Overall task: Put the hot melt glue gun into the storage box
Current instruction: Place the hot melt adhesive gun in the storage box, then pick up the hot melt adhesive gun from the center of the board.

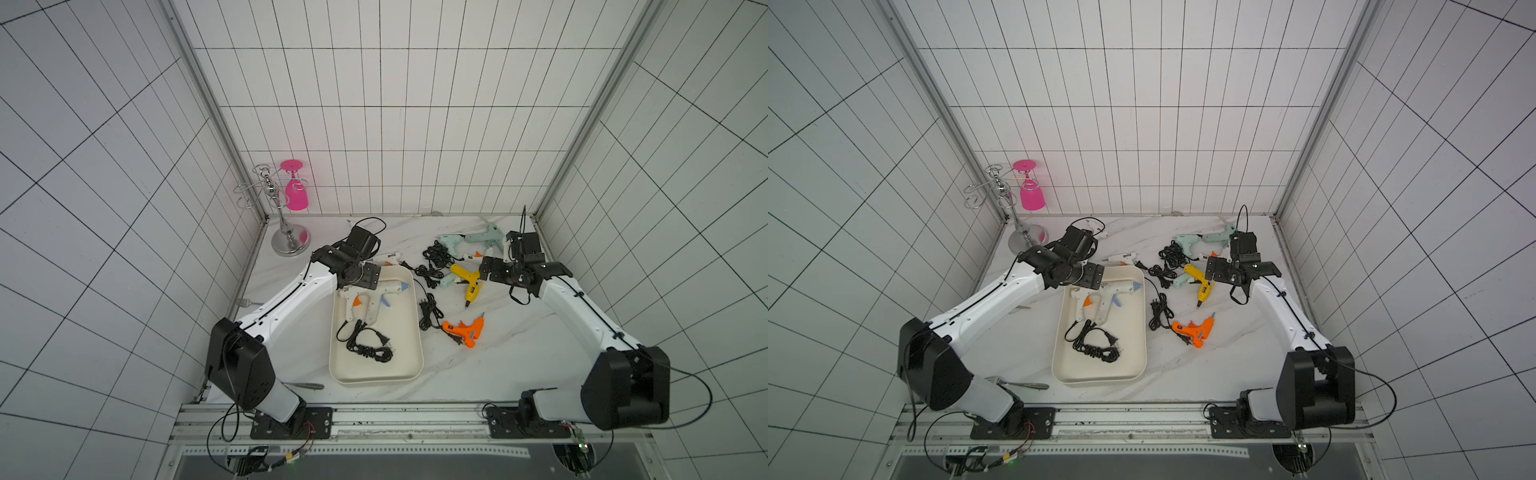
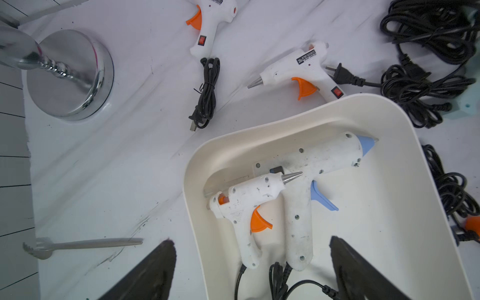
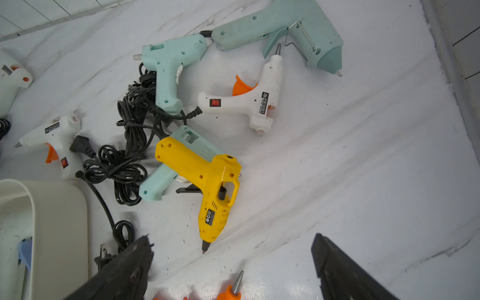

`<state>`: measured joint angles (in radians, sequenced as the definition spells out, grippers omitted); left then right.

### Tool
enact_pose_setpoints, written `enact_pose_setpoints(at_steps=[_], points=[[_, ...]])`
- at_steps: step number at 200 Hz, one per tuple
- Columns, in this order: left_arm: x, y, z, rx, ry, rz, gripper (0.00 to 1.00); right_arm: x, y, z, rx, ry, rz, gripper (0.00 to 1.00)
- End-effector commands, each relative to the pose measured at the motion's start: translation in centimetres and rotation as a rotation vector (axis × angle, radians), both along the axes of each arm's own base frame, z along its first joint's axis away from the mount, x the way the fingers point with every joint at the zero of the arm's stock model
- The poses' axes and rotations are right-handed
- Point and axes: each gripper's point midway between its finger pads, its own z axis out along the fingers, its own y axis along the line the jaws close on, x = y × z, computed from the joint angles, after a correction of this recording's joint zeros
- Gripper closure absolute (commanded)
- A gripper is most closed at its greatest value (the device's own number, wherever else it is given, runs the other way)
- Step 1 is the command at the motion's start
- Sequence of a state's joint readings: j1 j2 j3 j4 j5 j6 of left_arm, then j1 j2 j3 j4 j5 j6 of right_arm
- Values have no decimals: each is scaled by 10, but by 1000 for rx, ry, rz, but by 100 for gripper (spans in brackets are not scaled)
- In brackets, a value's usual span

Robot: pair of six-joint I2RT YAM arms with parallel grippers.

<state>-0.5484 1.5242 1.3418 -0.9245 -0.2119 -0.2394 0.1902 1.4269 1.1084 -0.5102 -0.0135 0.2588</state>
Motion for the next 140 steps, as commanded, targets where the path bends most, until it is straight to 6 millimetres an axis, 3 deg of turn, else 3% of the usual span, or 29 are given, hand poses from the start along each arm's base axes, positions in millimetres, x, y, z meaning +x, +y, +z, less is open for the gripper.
enact_pose_setpoints(at_steps=[1,26,53,78,101,140], points=[[-16,-40,-5,-125,-7,-103,9,39,-18,6,-29,-20,-79,2],[-20,-65,-9,-174,-37,-192,8,72,-36,-23,-63,63,-124,4],[-19,-66,-19,-116,15,-213,9,94,-44,-50,-63,145,-101,9],[-15,-65,-24,-65,30,-240,9,95,-41,-70,-73,201,-26,14],[-9,-67,-20,-51,5,-262,9,88,-23,-87,-23,240,83,16],[0,-68,-21,2,-3,-306,9,94,-21,-117,-29,318,115,20]])
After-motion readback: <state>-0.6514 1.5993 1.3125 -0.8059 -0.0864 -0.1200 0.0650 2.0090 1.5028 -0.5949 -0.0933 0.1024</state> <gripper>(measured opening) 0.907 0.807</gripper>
